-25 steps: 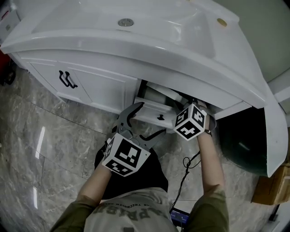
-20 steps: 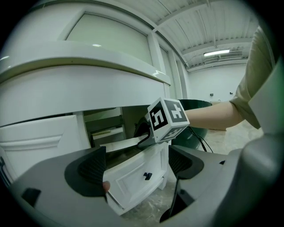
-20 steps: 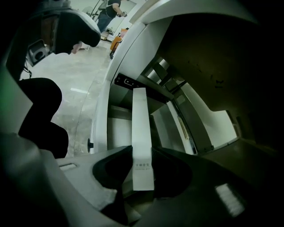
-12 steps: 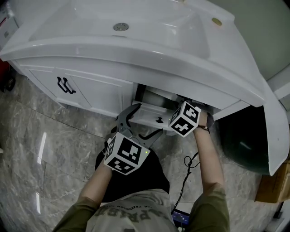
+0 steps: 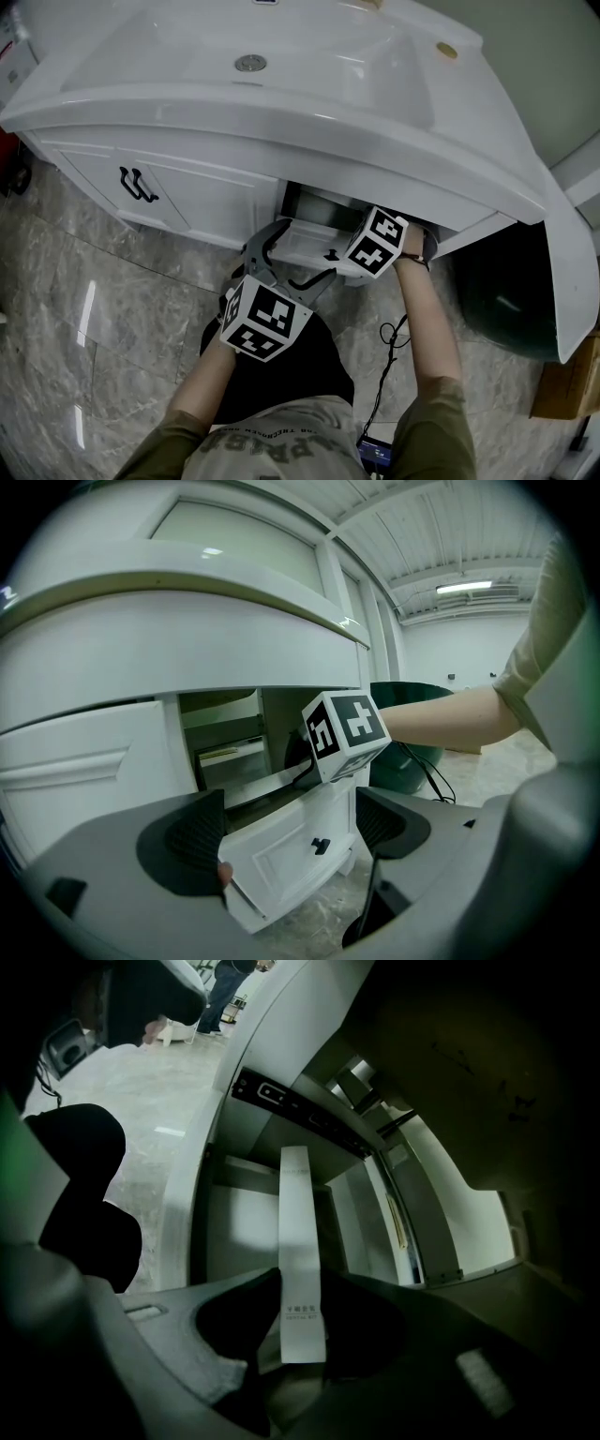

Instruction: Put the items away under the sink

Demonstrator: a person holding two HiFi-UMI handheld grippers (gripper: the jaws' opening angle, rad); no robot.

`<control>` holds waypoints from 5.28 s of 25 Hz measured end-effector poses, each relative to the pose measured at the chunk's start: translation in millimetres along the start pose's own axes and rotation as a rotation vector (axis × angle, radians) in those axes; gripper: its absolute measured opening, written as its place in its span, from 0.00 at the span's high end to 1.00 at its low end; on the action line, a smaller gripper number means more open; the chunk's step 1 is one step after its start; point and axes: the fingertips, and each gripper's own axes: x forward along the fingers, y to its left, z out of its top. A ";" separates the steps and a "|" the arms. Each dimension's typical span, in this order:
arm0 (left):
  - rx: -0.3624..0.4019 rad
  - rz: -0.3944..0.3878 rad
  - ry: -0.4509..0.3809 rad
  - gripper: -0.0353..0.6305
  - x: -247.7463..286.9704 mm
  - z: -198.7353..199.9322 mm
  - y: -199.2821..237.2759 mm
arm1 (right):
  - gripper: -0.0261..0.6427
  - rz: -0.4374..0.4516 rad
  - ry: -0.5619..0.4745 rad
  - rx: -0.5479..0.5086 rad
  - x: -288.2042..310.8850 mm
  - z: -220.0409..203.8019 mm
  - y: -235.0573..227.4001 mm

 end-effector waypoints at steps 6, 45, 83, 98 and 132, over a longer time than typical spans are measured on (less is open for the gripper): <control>-0.002 0.002 0.009 0.32 2.7 -3.3 4.1 | 0.76 0.047 0.035 0.002 14.3 -4.4 0.4; -0.079 0.003 0.154 0.32 20.4 -19.3 8.0 | 0.76 0.234 0.136 0.064 31.5 -25.9 15.3; -0.166 0.132 0.011 0.32 16.3 -10.2 28.7 | 0.76 -0.436 -0.513 0.498 -83.6 25.1 -25.4; -0.188 0.282 -0.222 0.32 -39.5 52.1 37.8 | 0.76 -0.680 -0.821 0.913 -234.0 12.4 -16.9; -0.224 0.518 -0.329 0.93 -337.6 420.0 -1.7 | 0.96 -0.552 -0.852 0.902 -667.0 46.0 -190.3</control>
